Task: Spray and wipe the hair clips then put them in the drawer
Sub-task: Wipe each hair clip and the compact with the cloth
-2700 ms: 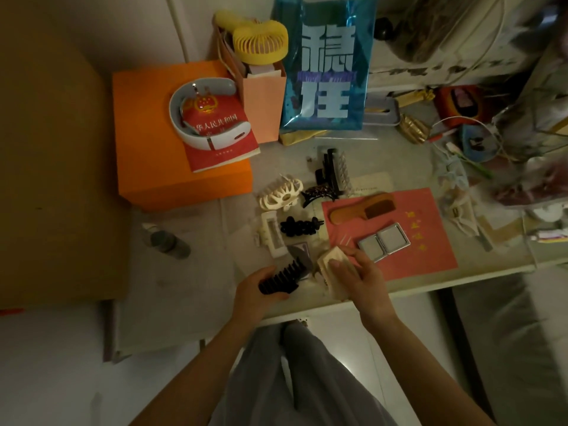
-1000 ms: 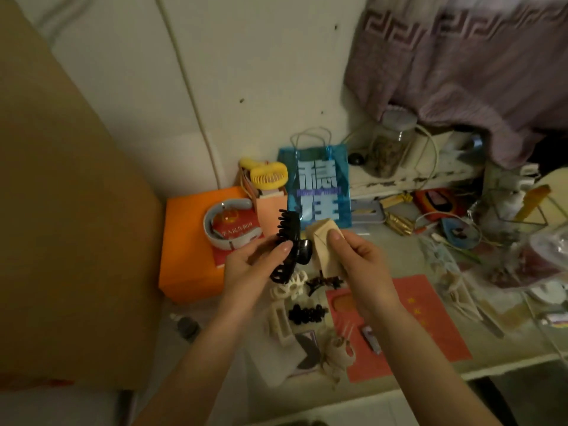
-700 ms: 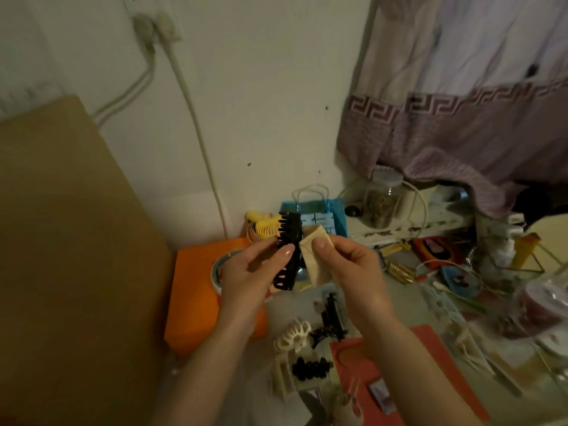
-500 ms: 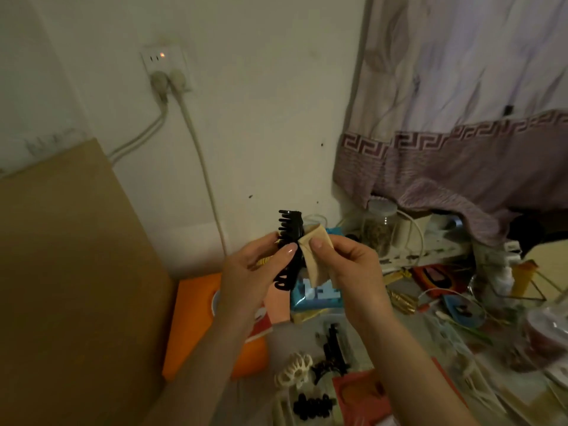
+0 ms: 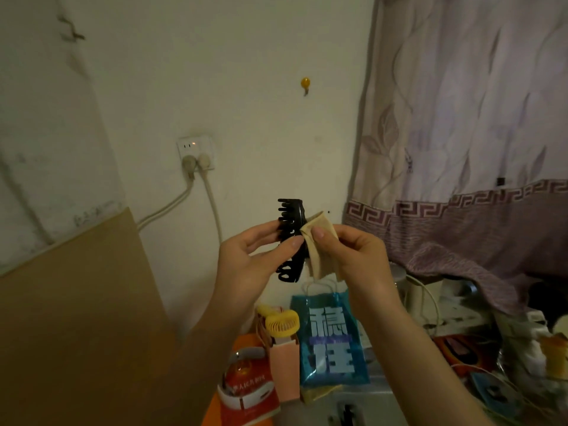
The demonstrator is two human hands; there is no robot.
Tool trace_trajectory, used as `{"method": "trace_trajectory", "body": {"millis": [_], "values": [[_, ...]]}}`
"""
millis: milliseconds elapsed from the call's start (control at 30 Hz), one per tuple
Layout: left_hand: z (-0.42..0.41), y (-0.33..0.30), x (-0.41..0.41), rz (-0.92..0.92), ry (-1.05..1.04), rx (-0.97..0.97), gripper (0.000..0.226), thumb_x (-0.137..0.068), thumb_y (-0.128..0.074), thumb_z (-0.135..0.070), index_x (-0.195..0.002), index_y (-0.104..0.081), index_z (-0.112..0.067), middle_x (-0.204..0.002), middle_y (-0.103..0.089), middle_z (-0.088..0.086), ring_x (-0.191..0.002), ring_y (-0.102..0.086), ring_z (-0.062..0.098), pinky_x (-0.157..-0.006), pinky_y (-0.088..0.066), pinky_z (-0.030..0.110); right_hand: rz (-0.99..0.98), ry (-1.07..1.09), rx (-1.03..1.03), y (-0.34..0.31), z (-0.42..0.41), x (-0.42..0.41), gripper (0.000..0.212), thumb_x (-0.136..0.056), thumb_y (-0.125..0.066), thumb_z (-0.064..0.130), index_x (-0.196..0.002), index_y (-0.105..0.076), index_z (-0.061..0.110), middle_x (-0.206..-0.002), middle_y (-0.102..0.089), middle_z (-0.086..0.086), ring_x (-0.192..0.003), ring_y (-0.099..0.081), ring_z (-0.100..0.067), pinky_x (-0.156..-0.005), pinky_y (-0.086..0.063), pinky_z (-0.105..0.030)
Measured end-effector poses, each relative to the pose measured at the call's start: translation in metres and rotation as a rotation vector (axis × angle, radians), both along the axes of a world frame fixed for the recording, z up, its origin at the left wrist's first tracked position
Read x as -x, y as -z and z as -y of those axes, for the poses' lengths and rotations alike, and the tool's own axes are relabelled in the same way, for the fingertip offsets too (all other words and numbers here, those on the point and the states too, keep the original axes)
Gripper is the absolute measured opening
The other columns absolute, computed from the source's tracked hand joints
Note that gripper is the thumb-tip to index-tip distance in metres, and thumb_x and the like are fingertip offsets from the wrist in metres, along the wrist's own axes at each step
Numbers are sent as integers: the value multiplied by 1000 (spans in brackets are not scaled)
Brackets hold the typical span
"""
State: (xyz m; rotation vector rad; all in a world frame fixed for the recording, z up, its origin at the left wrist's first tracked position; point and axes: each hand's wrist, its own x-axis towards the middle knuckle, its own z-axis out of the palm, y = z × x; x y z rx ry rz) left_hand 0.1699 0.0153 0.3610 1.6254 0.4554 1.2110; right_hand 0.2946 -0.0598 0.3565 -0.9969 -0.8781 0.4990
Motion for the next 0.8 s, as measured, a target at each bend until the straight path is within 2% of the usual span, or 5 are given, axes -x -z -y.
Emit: {"method": "trace_trajectory", "body": {"millis": [133, 333, 433, 700, 800], "values": [[1, -12, 2, 69, -31, 24, 56, -50, -76, -47, -102, -70, -26, -98, -75, -3, -96, -70, 17, -80, -56, 35, 52, -4, -11, -12, 0, 3, 9, -81, -68, 20, -83, -75, 14, -79, -74, -8, -72, -65, -22, -71, -54, -38], [1, -19, 3, 168, 25, 92, 57, -54, -75, -35, -107, -69, -14, -99, -74, 7, -92, -71, 22, -72, -59, 27, 64, -21, 3, -11, 6, 10, 7, -80, -68, 20, -79, -74, 16, -75, -73, -7, -65, -64, -17, -61, -54, -30], [-1, -23, 7, 198, 74, 124, 60, -58, -74, -31, -114, -66, -9, -102, -74, 9, -94, -71, 23, -72, -58, 27, 36, -60, 8, -8, 8, 10, 16, -72, -68, 25, -79, -74, 12, -71, -72, -8, -60, -65, -16, -54, -55, -24], [-6, -19, 16, 84, 194, 72, 59, -63, -73, -35, -117, -65, -14, -106, -73, 8, -99, -70, 24, -80, -58, 33, -25, 59, 30, -30, 15, -16, 30, -69, -65, 37, -91, -75, 20, -83, -75, 0, -80, -65, -17, -72, -50, -32], [-3, -14, 14, 59, 225, 69, 59, -66, -72, -35, -121, -63, -15, -109, -72, 6, -102, -69, 22, -81, -58, 33, 3, 45, 43, -39, 13, -19, 34, -68, -64, 39, -94, -75, 20, -84, -75, 2, -82, -64, -16, -71, -50, -31]]}}
